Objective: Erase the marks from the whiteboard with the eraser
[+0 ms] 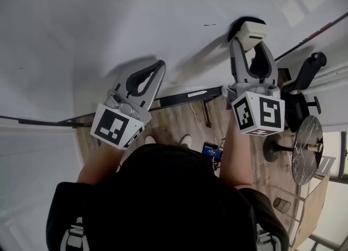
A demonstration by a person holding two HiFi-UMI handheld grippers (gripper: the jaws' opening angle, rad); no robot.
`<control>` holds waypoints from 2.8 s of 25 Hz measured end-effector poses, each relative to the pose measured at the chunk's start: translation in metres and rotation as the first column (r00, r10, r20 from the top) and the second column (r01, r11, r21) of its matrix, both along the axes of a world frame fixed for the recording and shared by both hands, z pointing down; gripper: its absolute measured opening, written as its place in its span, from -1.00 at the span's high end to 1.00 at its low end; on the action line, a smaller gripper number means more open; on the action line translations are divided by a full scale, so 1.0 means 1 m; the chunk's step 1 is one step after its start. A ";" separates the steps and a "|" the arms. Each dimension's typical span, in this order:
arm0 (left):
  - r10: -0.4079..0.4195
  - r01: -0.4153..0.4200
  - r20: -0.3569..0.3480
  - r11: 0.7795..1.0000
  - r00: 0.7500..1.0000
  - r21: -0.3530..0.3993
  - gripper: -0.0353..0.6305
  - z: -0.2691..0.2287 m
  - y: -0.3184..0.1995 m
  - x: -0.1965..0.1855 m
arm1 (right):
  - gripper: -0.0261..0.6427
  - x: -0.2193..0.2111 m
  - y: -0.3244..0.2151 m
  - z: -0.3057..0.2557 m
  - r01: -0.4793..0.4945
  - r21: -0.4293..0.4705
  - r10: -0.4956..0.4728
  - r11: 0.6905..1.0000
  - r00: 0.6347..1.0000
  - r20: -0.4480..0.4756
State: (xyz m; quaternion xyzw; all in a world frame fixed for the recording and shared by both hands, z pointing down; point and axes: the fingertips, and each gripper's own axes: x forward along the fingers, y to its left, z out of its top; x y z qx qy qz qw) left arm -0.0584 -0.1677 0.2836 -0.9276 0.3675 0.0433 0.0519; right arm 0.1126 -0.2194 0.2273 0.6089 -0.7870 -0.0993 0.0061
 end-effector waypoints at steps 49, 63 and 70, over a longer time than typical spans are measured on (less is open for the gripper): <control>-0.087 0.087 -0.008 0.996 0.996 -0.026 0.88 -0.011 0.001 0.000 | 0.22 -0.121 0.032 -0.040 0.333 0.041 -0.323 0.942 0.932 -0.164; -0.078 0.077 -0.003 0.997 0.997 -0.017 0.88 -0.019 -0.001 0.012 | 0.22 -0.080 0.022 -0.048 0.204 0.096 -0.182 0.974 0.964 -0.195; -0.067 0.067 -0.005 0.997 0.998 -0.025 0.88 -0.001 -0.004 0.005 | 0.22 -0.011 -0.010 -0.028 0.015 0.085 0.001 0.996 0.983 -0.185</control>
